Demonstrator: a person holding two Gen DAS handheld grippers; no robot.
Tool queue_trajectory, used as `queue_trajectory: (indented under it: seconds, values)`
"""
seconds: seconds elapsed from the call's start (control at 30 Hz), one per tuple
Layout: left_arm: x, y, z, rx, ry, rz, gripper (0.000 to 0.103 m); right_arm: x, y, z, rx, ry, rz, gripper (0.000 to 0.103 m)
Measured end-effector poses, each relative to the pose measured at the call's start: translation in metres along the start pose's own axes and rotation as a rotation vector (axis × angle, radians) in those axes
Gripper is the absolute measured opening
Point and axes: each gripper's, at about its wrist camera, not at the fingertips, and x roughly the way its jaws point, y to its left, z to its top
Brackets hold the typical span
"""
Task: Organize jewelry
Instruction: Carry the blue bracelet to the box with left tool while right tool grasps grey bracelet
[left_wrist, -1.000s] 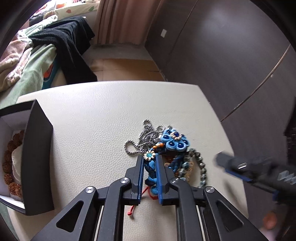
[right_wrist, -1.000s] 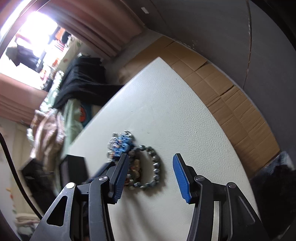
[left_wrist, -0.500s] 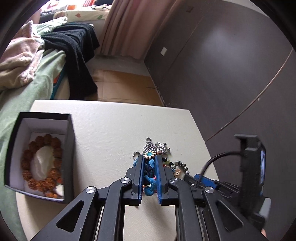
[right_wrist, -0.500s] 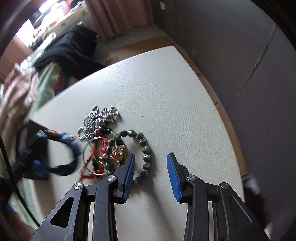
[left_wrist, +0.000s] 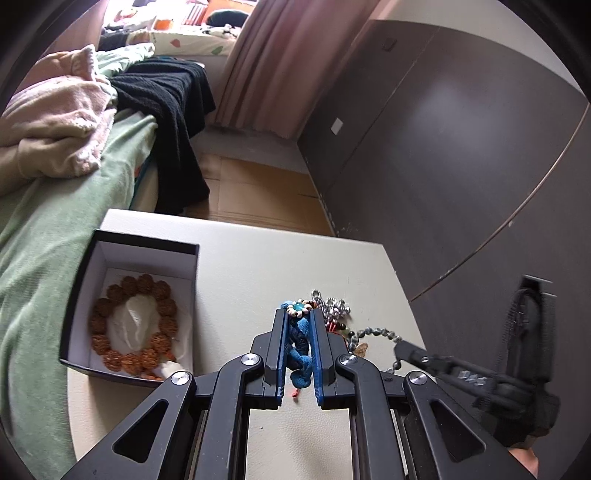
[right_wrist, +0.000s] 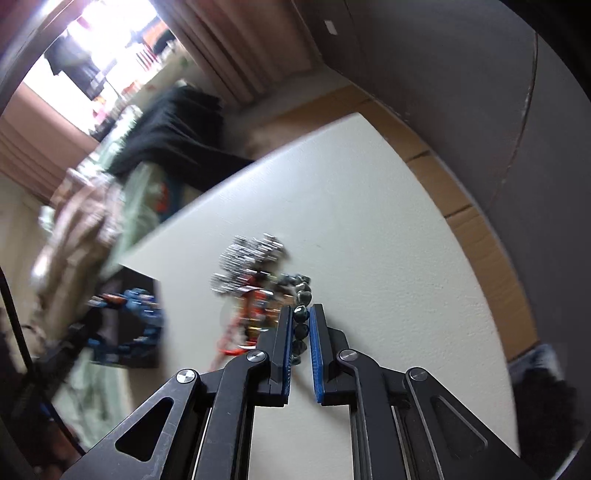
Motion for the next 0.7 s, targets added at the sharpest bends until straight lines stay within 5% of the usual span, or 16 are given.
queue_trajectory:
  seconds: [0.27, 0.7]
  values:
    - [-0.031, 0.020, 0.014, -0.042, -0.074, -0.001, 0.012, -0.029, 0.022, -0.001, 0.024, -0.095, 0.255, 0.011]
    - [-0.039, 0.068, 0.027, -0.084, -0.054, 0.075, 0.012, -0.025, 0.067, 0.000, -0.065, -0.146, 0.329, 0.011]
